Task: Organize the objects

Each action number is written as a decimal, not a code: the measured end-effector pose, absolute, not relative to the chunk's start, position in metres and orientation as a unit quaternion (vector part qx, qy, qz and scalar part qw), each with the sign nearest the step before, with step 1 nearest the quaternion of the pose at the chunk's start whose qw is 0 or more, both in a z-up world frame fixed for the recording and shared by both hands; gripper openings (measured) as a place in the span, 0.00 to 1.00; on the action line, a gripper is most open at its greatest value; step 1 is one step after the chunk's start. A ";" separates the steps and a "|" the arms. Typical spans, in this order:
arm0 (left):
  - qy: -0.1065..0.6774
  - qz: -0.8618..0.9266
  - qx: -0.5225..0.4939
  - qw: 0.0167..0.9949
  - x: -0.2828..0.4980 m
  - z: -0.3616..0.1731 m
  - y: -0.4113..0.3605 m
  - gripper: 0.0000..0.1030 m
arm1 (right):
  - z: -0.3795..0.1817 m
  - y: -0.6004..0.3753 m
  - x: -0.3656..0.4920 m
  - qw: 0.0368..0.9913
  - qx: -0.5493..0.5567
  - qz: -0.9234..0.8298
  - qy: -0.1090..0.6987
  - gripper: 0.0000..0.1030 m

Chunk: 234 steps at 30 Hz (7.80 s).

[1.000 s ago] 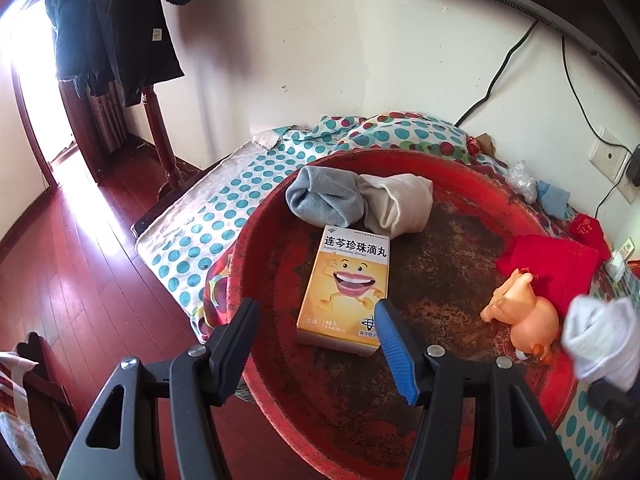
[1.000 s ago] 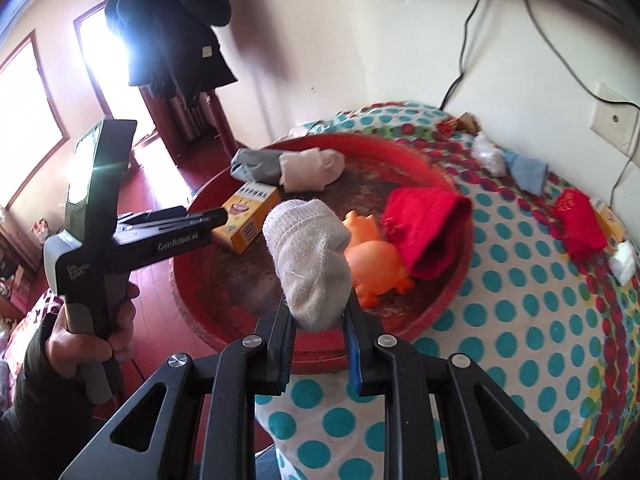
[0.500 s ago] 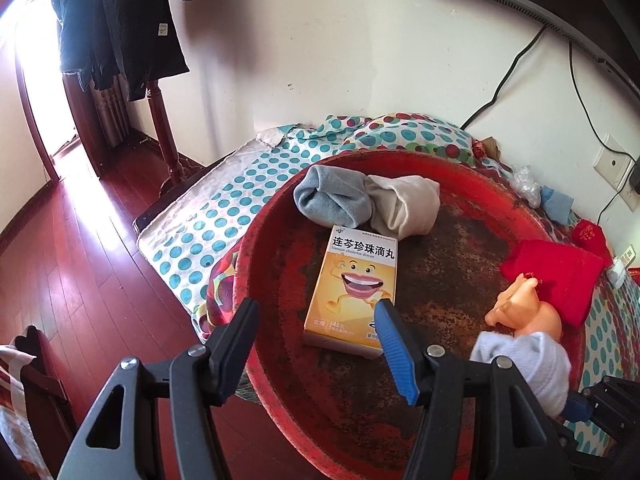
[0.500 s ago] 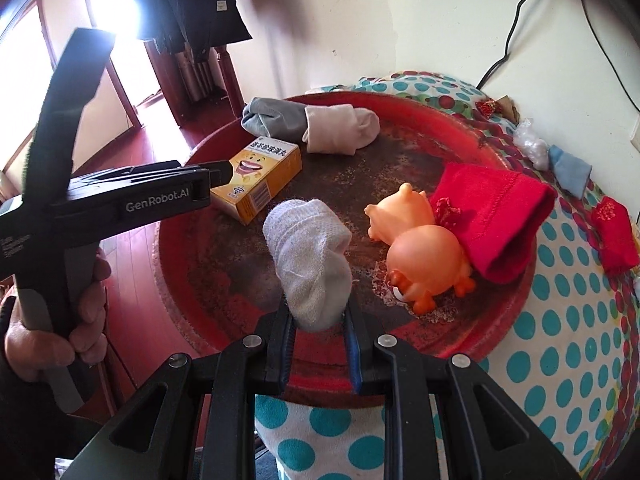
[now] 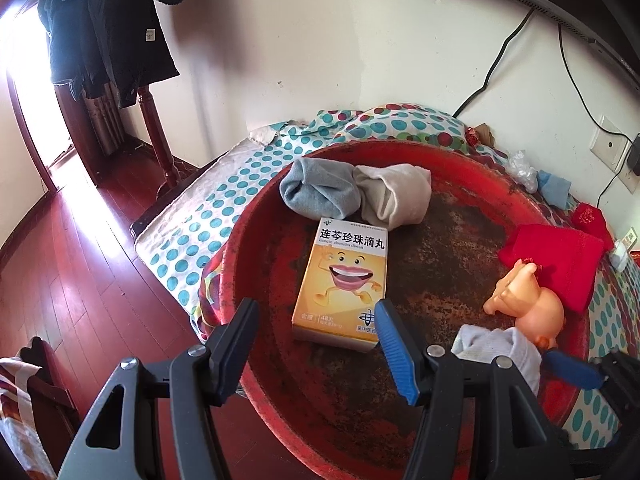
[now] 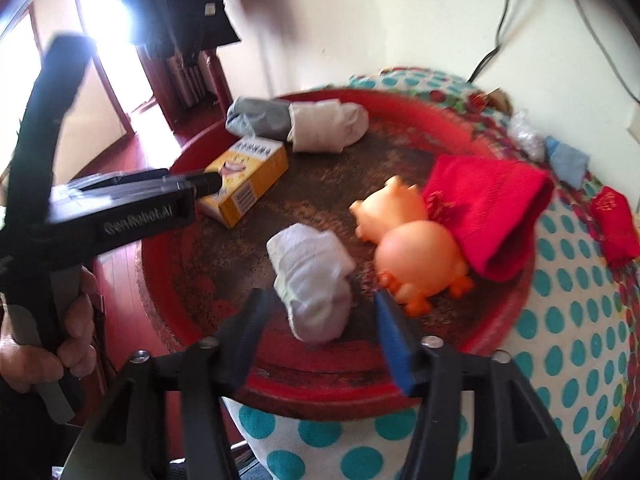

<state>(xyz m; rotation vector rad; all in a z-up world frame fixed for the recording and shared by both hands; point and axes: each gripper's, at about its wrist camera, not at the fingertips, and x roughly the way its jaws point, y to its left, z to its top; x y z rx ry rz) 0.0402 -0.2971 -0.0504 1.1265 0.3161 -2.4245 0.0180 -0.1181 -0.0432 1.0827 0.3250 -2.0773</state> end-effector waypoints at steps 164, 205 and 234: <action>-0.056 -0.894 0.438 0.073 -0.021 0.010 -0.161 0.31 | -0.084 0.197 -0.142 0.057 0.440 -0.895 0.031 0.61; -0.044 -0.850 0.519 0.086 -0.154 -0.059 -0.220 0.31 | -0.081 0.199 -0.146 0.047 0.442 -0.895 0.027 0.67; -0.054 -0.852 0.511 0.097 -0.123 -0.046 -0.216 0.57 | -0.082 0.205 -0.148 0.037 0.444 -0.895 0.026 0.73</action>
